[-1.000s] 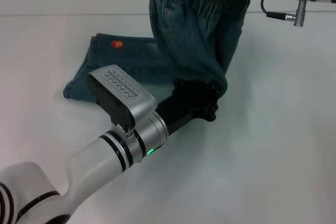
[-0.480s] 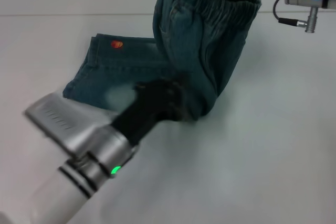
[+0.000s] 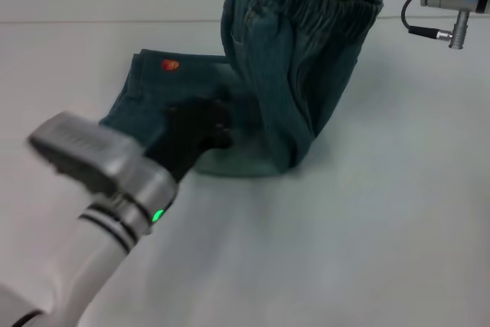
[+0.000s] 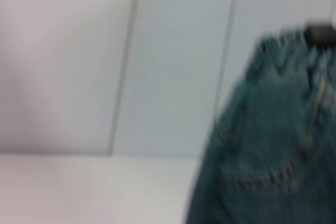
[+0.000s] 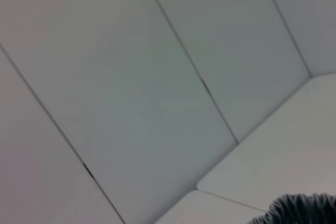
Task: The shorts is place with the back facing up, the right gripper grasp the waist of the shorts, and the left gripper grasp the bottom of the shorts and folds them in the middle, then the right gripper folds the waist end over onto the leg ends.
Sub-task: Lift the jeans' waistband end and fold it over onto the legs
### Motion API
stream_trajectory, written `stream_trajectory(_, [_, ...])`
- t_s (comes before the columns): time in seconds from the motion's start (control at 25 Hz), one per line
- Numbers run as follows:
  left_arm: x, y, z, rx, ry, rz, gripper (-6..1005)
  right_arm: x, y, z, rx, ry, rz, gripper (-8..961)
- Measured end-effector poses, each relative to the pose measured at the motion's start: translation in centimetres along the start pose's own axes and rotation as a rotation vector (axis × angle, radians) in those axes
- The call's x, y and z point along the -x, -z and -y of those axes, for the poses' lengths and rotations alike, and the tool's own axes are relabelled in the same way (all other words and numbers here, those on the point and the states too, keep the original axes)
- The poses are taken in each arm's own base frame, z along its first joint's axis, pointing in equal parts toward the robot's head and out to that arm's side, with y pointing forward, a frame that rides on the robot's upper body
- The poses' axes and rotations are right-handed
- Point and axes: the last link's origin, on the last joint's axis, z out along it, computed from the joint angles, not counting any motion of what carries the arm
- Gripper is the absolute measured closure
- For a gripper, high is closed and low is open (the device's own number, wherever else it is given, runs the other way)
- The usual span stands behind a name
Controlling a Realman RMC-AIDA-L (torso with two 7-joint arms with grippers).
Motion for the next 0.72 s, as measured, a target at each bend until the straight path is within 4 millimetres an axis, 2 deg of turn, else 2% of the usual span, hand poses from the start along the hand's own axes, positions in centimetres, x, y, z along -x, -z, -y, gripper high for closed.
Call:
stream_trajectory(0.04, [0.2, -1.0, -0.8, 0.03, -0.022, 0.047, 997, 0.1, 0.0, -0.2, 0.006, 0.001, 0.001, 857])
stream_trajectory(0.28, [0.4, -2.3, -3.5, 0.1, -0.096, 0.091, 997, 0.2, -0.1, -0.6, 0.023, 0.007, -0.004, 851])
stream_trajectory(0.56, [0.4, -2.3, -6.2, 0.201, -0.103, 0.092, 997, 0.4, -0.3, -1.0, 0.043, 0.01, -0.01, 844])
stream_trajectory(0.72, [0.3, -2.3, -6.7, 0.222, -0.106, 0.089, 998, 0.3, -0.3, -1.0, 0.043, 0.008, -0.011, 840])
